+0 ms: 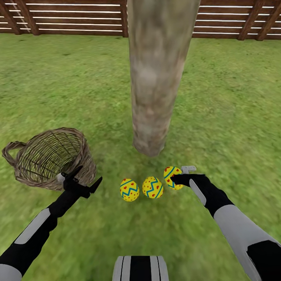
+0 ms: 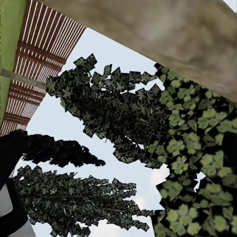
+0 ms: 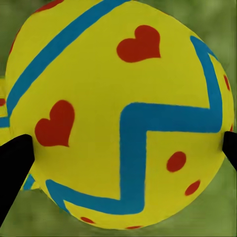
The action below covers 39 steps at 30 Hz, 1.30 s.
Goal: Take the three Easter eggs out of the wicker basket on the lawn in the garden, then place them on the lawn next to a single tree (choose any tree) so that all three eggs are next to the same tree and none are left in the basket.
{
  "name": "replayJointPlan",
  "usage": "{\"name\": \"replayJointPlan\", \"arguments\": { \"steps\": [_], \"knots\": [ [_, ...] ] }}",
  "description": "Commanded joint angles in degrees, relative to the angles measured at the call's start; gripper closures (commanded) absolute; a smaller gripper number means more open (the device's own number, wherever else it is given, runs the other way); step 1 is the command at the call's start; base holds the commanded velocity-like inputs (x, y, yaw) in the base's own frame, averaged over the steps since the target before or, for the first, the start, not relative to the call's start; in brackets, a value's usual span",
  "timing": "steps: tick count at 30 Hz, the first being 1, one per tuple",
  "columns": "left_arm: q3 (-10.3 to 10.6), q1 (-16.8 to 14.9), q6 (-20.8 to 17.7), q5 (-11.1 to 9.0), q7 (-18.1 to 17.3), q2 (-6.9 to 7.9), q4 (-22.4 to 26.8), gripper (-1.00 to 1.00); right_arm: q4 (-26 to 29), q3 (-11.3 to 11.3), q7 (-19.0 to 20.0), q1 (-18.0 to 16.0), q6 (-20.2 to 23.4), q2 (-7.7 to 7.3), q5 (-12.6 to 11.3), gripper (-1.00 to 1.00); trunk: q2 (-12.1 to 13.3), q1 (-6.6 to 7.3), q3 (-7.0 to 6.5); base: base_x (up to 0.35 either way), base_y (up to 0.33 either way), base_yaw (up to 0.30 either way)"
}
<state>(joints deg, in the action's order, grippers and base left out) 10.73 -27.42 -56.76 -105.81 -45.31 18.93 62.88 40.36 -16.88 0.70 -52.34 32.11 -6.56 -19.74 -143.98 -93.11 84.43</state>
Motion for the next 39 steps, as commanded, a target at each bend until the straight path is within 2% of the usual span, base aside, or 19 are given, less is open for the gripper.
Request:
{"name": "replayJointPlan", "arguments": {
  "steps": [1,10,12,16,29,33,39],
  "knots": [
    [0.17,-0.03,-0.18,-0.18,-0.23,0.06,-0.04,-1.0,0.07,-0.13,0.09,-0.02,0.24,-0.04,0.05,1.0,-0.01,-0.02,0.04,0.322,0.0,0.0],
    [0.18,-0.06,-0.19,-0.19,-0.52,0.06,-0.1,-1.0,0.0,-0.08,0.09,0.04,0.24,0.06,0.05,1.0,-0.01,-0.02,0.04,0.109,0.0,0.0],
    [0.23,-0.07,-0.19,-0.19,-0.42,0.06,0.0,-1.0,-0.01,-0.08,0.09,0.03,0.24,0.06,0.05,1.0,-0.04,-0.07,0.48,0.0,0.0,0.0],
    [1.82,-0.04,-0.11,-0.16,-0.15,0.05,0.13,-1.0,-0.02,-0.15,0.09,0.04,0.24,0.06,0.05,1.0,-0.09,-0.18,1.37,0.0,0.0,0.0],
    [1.95,-0.04,-0.1,-0.16,-0.27,0.04,0.08,-1.0,-0.02,-0.11,0.09,0.03,0.24,0.03,0.05,1.0,-0.27,-0.51,4.25,0.0,0.0,0.0],
    [2.06,-0.02,-0.1,-0.11,-0.06,0.05,-0.01,-1.0,-0.02,-0.1,0.09,0.02,0.24,0.04,0.05,1.0,-0.27,-0.51,4.25,0.043,0.0,0.0],
    [2.1,-0.07,-0.1,-0.11,-0.04,-0.02,0.01,-1.0,-0.02,-0.08,0.09,0.04,0.24,-0.02,0.05,1.0,-0.27,-0.51,4.25,0.319,0.0,0.0]
  ]
}}
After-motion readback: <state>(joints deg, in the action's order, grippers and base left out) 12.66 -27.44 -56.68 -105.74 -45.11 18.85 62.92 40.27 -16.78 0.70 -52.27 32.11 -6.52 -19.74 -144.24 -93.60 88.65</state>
